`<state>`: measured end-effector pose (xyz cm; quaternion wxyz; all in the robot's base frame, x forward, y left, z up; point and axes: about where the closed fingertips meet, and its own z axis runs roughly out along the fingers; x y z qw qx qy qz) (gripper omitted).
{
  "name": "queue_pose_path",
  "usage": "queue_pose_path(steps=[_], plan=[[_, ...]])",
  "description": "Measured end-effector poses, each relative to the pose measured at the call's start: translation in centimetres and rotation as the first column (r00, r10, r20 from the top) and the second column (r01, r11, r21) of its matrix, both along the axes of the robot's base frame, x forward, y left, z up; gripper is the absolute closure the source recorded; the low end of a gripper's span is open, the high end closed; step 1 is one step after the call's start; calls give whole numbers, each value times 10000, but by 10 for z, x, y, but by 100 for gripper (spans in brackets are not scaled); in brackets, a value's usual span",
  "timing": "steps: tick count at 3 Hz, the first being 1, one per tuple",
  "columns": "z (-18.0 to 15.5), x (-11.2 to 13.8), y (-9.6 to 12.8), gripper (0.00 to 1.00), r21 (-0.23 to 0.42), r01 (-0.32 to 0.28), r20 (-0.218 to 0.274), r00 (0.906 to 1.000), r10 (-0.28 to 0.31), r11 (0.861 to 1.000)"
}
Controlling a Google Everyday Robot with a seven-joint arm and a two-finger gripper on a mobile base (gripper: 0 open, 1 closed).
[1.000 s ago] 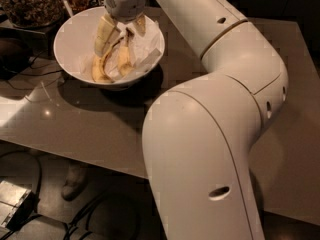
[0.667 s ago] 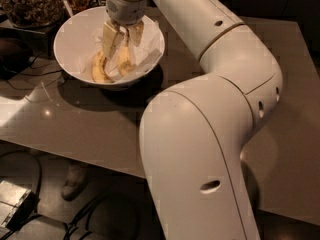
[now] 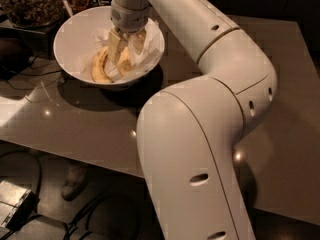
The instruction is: Pick banana from white bowl
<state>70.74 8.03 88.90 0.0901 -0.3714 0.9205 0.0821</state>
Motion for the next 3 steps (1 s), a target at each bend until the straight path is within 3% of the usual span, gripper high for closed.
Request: queue_pose_path(steps=[2, 3], plan=[[-26, 4, -5, 46, -191, 219, -519, 9984, -229, 9996], [-38, 4, 1, 46, -331, 7, -703, 9975, -31, 9995]])
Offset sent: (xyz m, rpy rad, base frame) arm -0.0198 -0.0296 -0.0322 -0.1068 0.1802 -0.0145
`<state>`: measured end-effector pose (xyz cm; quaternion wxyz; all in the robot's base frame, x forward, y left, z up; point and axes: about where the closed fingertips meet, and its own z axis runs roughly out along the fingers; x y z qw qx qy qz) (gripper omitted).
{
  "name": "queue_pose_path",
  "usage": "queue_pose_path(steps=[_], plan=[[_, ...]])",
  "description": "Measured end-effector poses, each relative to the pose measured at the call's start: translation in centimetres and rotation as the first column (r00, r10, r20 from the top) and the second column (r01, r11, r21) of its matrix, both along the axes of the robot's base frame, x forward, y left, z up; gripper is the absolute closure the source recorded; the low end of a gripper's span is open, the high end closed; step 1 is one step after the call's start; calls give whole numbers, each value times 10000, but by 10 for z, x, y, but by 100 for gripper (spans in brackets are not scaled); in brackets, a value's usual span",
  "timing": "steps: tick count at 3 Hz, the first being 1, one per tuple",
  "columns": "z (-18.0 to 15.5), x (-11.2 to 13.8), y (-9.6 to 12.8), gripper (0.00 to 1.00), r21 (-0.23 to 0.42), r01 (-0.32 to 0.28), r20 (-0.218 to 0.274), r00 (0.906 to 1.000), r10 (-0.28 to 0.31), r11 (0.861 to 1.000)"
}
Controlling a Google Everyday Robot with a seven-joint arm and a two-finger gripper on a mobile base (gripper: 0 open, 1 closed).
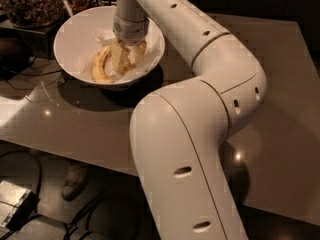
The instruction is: Pick banana from white bowl
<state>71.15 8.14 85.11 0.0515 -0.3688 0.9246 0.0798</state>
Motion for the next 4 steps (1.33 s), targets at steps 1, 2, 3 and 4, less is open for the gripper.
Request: queue_pose_path(steps=[1, 2, 3, 4], plan=[[-11, 0, 7, 45, -157, -257, -146, 9996, 255, 9995], [-10, 0, 10, 63, -159, -377, -224, 9991, 374, 9992], [-15, 0, 10, 87, -159, -377, -223, 9991, 374, 9992], [-15, 9, 17, 100, 57, -334, 85, 9994, 334, 9994]])
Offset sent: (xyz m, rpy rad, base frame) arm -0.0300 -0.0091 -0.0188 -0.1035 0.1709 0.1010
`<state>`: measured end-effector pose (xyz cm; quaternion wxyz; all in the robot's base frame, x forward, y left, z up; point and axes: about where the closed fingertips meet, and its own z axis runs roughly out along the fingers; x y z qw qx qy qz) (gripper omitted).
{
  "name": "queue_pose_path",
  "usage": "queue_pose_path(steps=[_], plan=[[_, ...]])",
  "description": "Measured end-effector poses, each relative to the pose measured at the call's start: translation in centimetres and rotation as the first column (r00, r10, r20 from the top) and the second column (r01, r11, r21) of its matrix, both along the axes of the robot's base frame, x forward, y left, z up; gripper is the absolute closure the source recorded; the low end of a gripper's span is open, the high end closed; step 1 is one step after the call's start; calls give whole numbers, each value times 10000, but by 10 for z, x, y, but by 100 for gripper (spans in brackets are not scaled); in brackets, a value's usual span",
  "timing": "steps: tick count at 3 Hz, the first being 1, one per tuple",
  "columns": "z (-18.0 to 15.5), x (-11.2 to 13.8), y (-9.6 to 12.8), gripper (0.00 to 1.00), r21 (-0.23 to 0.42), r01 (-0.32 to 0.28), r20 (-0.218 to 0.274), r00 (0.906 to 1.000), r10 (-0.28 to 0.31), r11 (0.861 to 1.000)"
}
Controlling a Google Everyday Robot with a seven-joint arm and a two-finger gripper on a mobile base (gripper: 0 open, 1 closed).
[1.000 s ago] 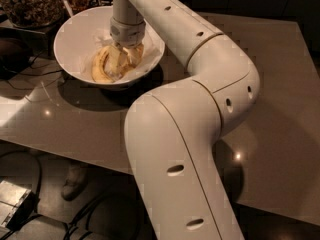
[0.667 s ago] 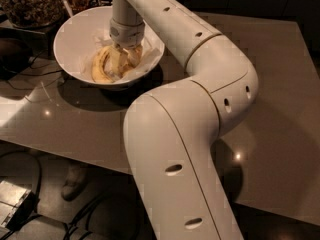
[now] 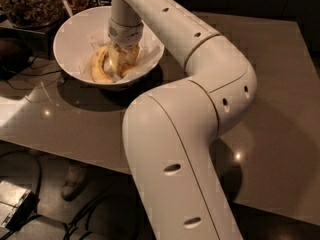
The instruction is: Pick banana from white bowl
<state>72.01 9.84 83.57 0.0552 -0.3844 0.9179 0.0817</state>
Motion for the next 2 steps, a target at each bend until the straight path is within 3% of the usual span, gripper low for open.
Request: queue_pose_path(steps=[1, 2], plan=[[20, -5, -1, 100, 177, -365, 538, 9979, 355, 9992], [52, -26, -6, 100, 330, -1029, 988, 9902, 992, 9941]])
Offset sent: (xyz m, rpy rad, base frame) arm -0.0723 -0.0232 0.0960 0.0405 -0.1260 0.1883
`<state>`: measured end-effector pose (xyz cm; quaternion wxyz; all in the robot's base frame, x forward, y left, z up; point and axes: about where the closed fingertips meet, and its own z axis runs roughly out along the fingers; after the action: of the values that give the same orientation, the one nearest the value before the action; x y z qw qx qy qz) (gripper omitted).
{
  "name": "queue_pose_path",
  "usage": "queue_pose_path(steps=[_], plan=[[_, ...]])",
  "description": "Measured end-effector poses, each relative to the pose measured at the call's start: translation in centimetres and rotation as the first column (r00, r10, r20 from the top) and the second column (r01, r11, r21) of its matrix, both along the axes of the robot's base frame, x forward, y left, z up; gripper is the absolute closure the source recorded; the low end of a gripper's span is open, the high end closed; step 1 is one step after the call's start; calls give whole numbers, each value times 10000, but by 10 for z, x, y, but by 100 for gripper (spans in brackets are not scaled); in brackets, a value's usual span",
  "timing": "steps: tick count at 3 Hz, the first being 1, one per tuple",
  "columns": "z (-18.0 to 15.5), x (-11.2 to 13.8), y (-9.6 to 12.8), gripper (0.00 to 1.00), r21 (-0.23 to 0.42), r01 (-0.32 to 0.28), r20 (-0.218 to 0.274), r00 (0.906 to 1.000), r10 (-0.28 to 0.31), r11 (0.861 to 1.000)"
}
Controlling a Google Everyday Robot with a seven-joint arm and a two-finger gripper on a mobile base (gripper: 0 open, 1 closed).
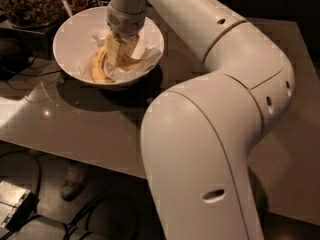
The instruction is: Pick banana from white bowl
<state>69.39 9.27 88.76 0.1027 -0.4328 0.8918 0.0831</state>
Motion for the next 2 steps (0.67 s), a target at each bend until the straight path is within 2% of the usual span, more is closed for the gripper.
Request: queue_pose_path(steps=[1, 2], plan=[[22, -23, -2, 100, 39, -794, 227, 9966, 793, 9968], [28, -26, 0, 100, 106, -964, 387, 9946, 959, 9953]])
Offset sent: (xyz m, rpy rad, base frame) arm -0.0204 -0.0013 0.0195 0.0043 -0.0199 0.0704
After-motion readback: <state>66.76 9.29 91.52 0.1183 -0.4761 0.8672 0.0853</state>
